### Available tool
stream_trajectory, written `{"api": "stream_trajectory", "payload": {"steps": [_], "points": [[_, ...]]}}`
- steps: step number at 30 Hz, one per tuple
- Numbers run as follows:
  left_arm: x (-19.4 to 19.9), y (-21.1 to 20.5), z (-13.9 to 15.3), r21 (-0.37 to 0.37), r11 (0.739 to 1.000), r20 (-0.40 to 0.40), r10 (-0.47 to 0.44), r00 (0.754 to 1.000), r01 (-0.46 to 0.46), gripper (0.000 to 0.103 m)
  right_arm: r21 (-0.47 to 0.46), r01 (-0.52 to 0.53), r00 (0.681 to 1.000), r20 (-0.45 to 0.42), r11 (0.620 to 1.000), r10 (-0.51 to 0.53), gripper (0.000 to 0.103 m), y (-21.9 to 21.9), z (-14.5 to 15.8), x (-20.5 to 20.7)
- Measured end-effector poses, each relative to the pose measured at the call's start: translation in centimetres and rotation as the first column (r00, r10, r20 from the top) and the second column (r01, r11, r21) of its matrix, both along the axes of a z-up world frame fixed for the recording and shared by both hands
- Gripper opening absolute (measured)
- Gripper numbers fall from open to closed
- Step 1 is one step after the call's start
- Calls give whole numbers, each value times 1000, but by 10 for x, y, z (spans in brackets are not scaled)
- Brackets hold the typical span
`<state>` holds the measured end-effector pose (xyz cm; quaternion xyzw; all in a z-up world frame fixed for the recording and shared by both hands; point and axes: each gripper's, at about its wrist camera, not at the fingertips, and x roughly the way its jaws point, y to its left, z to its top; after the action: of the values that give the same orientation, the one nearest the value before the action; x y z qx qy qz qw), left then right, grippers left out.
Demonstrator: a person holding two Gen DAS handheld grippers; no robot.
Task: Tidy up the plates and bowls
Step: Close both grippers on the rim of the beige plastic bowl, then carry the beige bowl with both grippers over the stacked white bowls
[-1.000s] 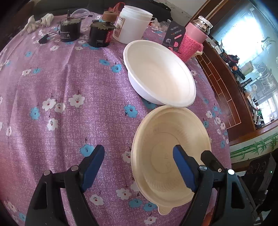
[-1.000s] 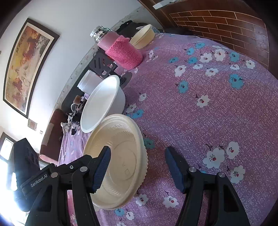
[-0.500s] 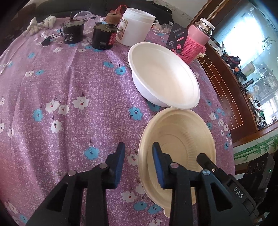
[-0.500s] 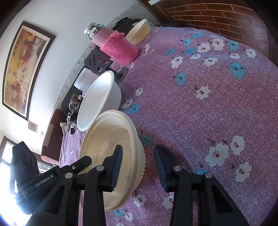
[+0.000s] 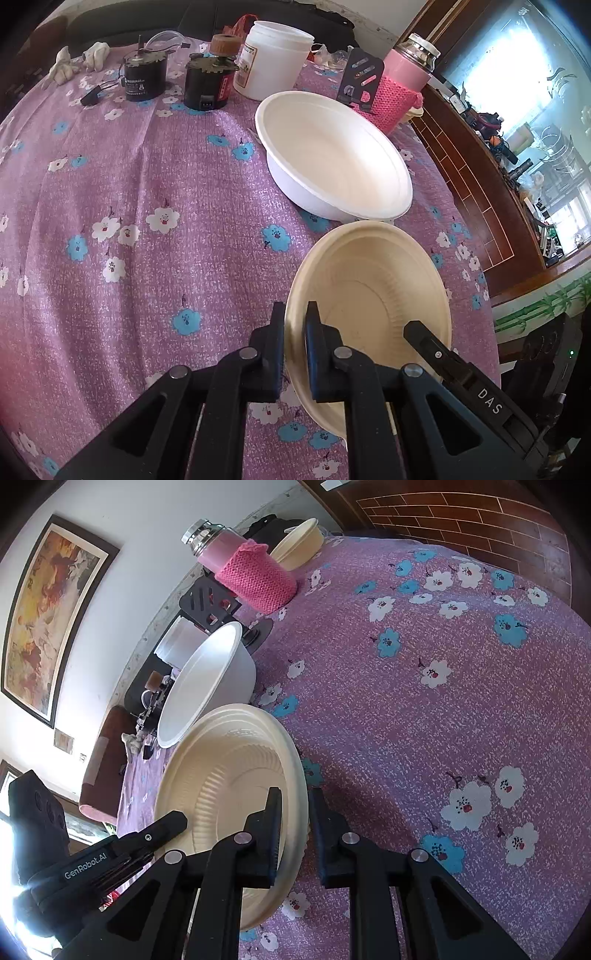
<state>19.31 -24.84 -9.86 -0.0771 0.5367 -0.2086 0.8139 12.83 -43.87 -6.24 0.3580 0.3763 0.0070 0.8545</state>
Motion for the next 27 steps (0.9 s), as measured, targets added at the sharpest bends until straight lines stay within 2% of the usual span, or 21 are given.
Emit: {"api": "stream_trajectory", "payload": {"steps": [10, 18, 27], "points": [[-12, 17, 0, -11, 1000, -33, 20, 999, -21, 9, 21, -9, 1000, -29, 1000, 10, 15, 10, 0, -11], [-30, 61, 0, -3, 997, -59, 72, 996, -72, 9, 34, -44, 999, -27, 998, 45, 13, 41, 3, -15], [-56, 146, 42, 7, 979, 36, 202, 979, -203, 9, 21, -168, 986, 7, 986, 167, 12, 113, 22, -9]]}}
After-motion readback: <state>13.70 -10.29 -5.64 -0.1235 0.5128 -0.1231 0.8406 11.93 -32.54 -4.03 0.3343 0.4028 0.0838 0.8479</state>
